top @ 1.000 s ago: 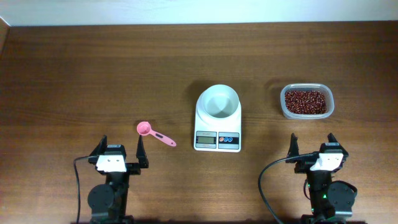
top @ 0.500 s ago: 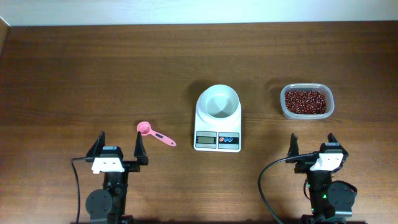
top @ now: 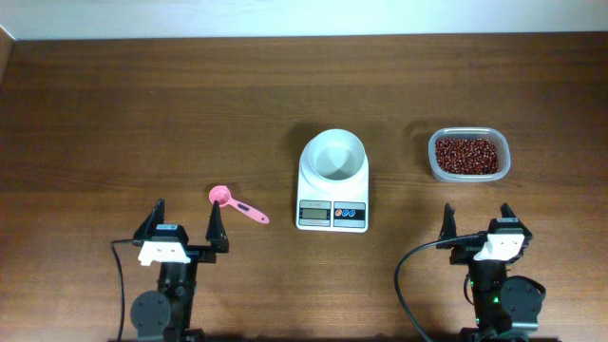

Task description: Scoop and weigh 50g on scale

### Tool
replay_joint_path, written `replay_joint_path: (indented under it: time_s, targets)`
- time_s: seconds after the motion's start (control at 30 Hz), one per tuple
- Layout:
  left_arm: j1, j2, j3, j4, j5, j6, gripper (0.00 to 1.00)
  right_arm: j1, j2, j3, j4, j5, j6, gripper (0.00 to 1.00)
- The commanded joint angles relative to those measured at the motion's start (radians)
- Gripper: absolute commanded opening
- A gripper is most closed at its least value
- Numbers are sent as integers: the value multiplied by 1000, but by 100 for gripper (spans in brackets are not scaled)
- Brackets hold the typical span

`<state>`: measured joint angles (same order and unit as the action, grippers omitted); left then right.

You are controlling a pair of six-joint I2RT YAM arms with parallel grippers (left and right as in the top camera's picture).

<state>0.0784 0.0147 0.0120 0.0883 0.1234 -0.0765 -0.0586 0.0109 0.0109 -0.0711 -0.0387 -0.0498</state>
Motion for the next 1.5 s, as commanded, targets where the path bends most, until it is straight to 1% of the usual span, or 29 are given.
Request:
replay_joint_path:
  time_s: [0.0, 0.23, 0.4, 0.6, 0.67, 0.8, 0.9, 0.93, 1.0, 1.03, 1.07, 1.2, 1.23, 1.33, 1.47]
  targets:
    - [-2, -10, 26, 30, 11, -14, 99, 6, -8, -5, -4, -5, 2, 99]
    - [-2, -10, 56, 54, 11, -14, 99, 6, -8, -5, -4, -5, 2, 99]
    - [-2, 2, 113, 56, 11, -14, 99, 6, -8, -5, -4, -5, 2, 99]
    - [-2, 82, 200, 47, 11, -14, 99, 6, -8, -5, -4, -5, 2, 99]
    - [-2, 130, 244, 11, 10, -14, 99, 6, -8, -5, -4, -5, 2, 99]
    - [-2, 303, 363, -58, 11, -14, 99, 6, -8, -5, -4, -5, 2, 99]
    - [-2, 462, 497, -130, 12, -14, 99, 6, -8, -5, -4, -5, 2, 99]
    - [-2, 536, 570, -171, 23, -14, 99, 6, -8, -5, -4, -5, 2, 99]
    - [-2, 630, 671, -236, 73, -13, 99, 6, -8, -5, -4, -5, 2, 99]
    - [-2, 708, 755, -298, 118, -13, 99, 6, -8, -5, -4, -5, 2, 99]
    - [-2, 743, 795, -328, 134, -13, 99, 6, -8, -5, -4, -5, 2, 99]
    - [-2, 983, 1069, -568, 222, 2, 99, 6, -8, -5, -4, -5, 2, 99]
    - [-2, 1061, 1155, -639, 305, 2, 99, 6, -8, -5, -4, -5, 2, 99]
    - [-2, 1108, 1169, -661, 409, 2, 99, 6, -8, -5, -4, -5, 2, 99]
    - [-2, 1143, 1168, -742, 414, 1, 99, 6, -8, -5, -4, -5, 2, 99]
